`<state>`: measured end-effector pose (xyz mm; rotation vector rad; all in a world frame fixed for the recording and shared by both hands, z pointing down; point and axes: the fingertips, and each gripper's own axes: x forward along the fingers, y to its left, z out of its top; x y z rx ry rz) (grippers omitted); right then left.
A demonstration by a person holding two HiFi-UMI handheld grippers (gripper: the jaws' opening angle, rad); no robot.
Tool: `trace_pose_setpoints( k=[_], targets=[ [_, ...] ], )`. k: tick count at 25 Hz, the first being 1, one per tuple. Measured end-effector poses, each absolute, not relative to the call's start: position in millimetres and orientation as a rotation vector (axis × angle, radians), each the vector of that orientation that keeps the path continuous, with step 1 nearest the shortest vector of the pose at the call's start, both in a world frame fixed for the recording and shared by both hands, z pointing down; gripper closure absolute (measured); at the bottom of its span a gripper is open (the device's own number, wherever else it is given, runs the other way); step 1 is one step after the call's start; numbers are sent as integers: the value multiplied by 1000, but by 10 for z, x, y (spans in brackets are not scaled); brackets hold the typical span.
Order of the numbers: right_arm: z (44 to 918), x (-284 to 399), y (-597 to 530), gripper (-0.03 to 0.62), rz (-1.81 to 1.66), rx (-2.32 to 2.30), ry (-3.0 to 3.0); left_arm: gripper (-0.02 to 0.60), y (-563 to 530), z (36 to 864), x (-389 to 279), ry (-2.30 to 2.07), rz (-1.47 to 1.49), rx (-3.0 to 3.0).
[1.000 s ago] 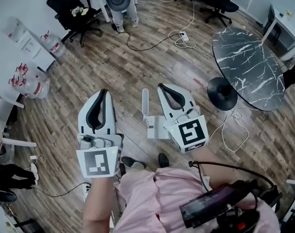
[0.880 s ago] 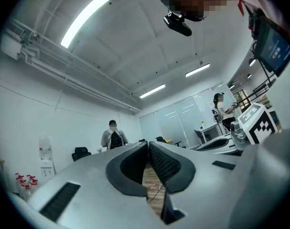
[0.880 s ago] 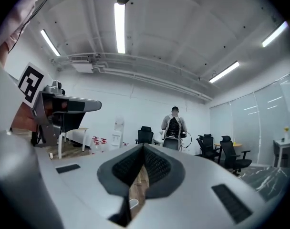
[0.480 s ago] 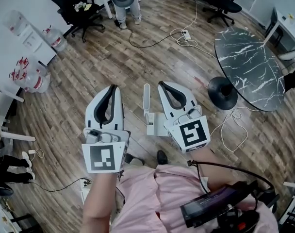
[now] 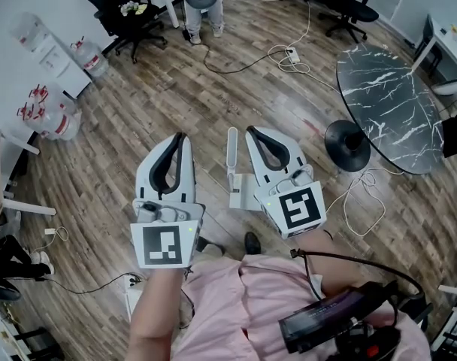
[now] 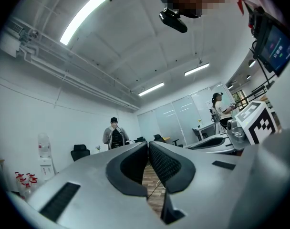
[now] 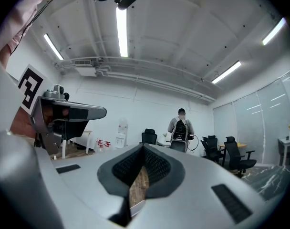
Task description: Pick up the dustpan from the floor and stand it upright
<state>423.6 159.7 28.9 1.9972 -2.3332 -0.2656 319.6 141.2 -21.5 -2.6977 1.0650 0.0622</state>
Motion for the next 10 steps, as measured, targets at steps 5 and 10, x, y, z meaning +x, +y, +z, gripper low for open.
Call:
trace_pose_setpoints(
  k=[5,10],
  targets=[
    [283,4232,1602,594,-264,1996,-2336,561,1419,-227,3195,1068,62,-2697],
    [275,4248,1618,594,-264,1997,-2334,561,1435,-239,3199,1067,54,-2687]
  ],
)
